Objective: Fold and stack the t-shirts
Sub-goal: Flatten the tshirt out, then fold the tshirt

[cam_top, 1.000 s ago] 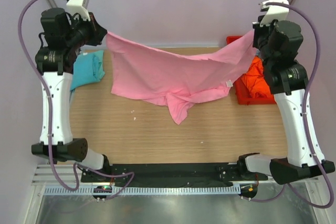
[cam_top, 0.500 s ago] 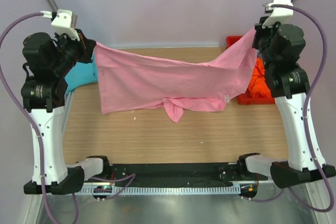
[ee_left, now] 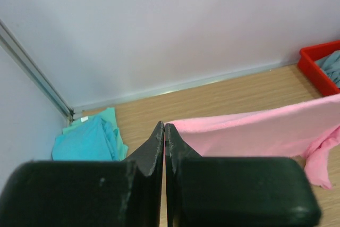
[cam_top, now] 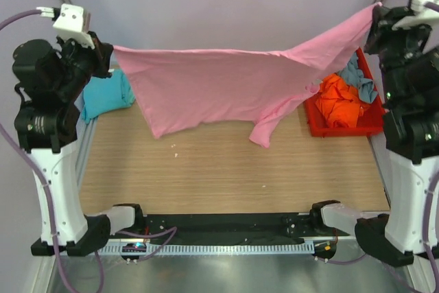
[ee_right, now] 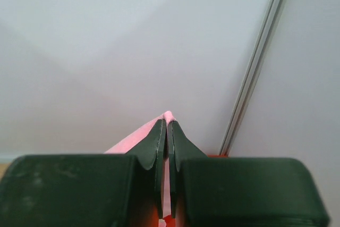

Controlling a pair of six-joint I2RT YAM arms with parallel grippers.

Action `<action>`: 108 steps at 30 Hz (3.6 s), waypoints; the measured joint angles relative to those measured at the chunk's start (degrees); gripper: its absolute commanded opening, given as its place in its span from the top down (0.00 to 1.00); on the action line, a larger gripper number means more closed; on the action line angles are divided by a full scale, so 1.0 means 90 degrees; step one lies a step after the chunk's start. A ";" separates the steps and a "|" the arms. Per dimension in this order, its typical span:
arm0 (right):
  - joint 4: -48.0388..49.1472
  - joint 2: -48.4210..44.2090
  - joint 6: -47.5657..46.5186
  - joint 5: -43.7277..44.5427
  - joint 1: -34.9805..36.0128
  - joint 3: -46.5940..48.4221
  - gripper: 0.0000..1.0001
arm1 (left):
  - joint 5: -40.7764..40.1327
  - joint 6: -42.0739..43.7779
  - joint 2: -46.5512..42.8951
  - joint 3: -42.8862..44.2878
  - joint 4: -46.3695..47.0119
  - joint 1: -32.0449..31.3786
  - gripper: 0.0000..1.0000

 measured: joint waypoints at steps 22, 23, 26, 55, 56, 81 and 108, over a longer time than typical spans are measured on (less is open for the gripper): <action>-0.0435 -0.0274 0.0092 -0.0794 -0.0049 0.1897 0.99 | -0.0061 0.0182 -0.0112 0.1778 -0.0532 0.0000 1.00; -0.0432 -0.0204 0.0078 -0.0809 -0.0049 0.1829 0.99 | -0.0083 0.0187 -0.0049 0.1722 -0.0508 0.0000 1.00; -0.0364 -0.0051 0.0022 -0.0831 -0.0058 0.1474 0.99 | -0.0141 0.0206 0.0083 0.1455 -0.0420 0.0000 1.00; -0.0855 -0.1314 0.0265 -0.1222 -0.0158 0.1362 0.99 | -0.0410 0.0495 -0.1426 0.1379 -0.0668 0.0000 1.00; -0.0865 -0.1314 0.0279 -0.1222 -0.0168 0.1530 0.99 | -0.0427 0.0515 -0.1479 0.1447 -0.0668 0.0000 1.00; 0.0248 0.0588 0.0107 -0.1537 -0.0209 -0.0546 0.99 | -0.0695 0.0862 0.0658 -0.1656 0.0930 0.0000 1.00; 0.2144 0.5935 -0.0270 -0.0874 -0.0070 -0.0811 0.99 | -0.0862 0.0682 0.5642 -0.1061 0.2625 0.0000 1.00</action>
